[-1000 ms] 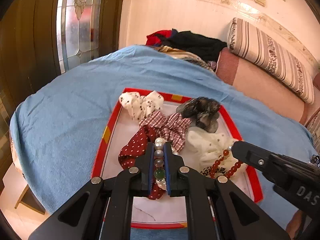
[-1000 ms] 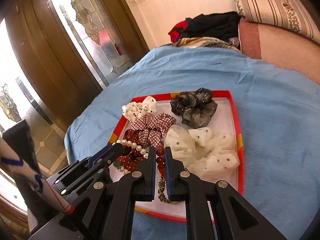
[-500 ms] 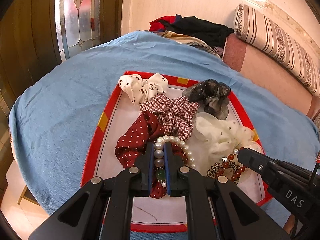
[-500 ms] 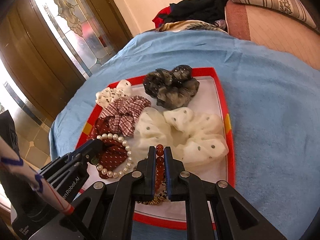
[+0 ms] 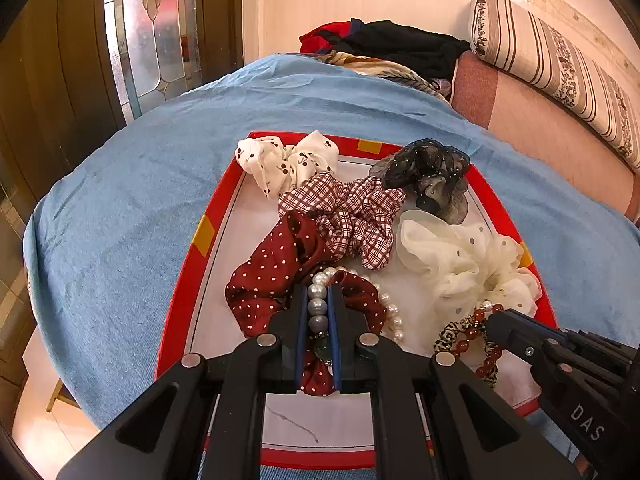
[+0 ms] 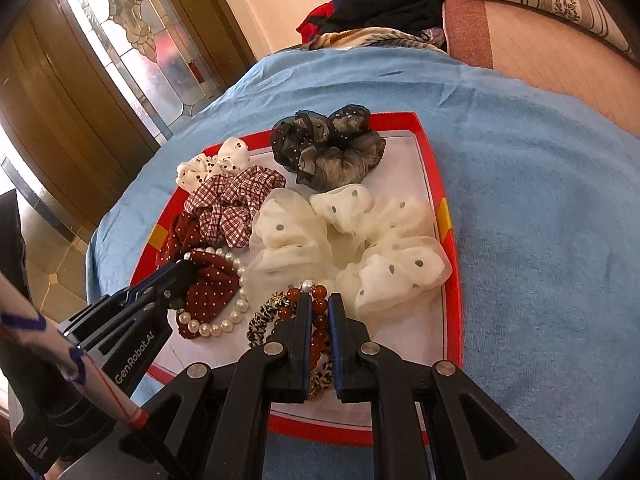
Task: Organize jewelry
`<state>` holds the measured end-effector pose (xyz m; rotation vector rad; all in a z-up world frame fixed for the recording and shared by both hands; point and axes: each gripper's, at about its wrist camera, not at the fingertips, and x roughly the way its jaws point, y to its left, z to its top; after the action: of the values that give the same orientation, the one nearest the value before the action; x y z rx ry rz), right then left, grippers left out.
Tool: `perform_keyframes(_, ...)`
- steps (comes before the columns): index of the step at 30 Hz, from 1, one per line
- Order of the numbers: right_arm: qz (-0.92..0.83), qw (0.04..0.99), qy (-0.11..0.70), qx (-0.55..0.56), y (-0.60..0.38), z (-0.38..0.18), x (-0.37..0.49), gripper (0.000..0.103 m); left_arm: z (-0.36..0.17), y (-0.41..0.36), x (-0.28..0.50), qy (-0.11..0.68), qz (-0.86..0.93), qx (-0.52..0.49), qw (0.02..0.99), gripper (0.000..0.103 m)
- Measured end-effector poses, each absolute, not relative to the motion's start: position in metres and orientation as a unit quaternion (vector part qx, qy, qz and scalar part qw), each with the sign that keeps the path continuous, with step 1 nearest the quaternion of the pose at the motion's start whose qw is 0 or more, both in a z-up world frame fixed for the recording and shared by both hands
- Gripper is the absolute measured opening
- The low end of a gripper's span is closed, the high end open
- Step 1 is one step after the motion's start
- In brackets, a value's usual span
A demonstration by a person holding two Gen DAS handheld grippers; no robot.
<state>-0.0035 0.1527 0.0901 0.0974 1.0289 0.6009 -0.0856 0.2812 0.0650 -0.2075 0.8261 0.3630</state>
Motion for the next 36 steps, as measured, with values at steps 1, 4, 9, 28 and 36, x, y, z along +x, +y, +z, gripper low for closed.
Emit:
perform_keyframes(1,0.283,0.827,0.484,0.045,0.152,0.09,-0.004,0.01,0.065,0.281,-0.085,0.399,0.175,-0.1,0.895,0.009)
perform_keyframes(4,0.283,0.826,0.486,0.046,0.15,0.091,-0.006,0.01,0.065,0.281,-0.085,0.399,0.175,-0.1,0.894,0.01)
perform_keyframes(9,0.281,0.826,0.486,0.05,0.146,0.092,-0.009,0.019,0.065,0.28,-0.085,0.399,0.176,-0.097,0.895,0.018)
perform_keyframes(28,0.27,0.845,0.457,0.062,0.127,0.116,-0.028,0.048,0.073,0.274,-0.09,0.373,0.176,-0.085,0.907,0.041)
perform_keyframes(36,0.266,0.848,0.455,0.061,0.124,0.118,-0.035,0.052,0.072,0.273,-0.088,0.374,0.184,-0.078,0.906,0.057)
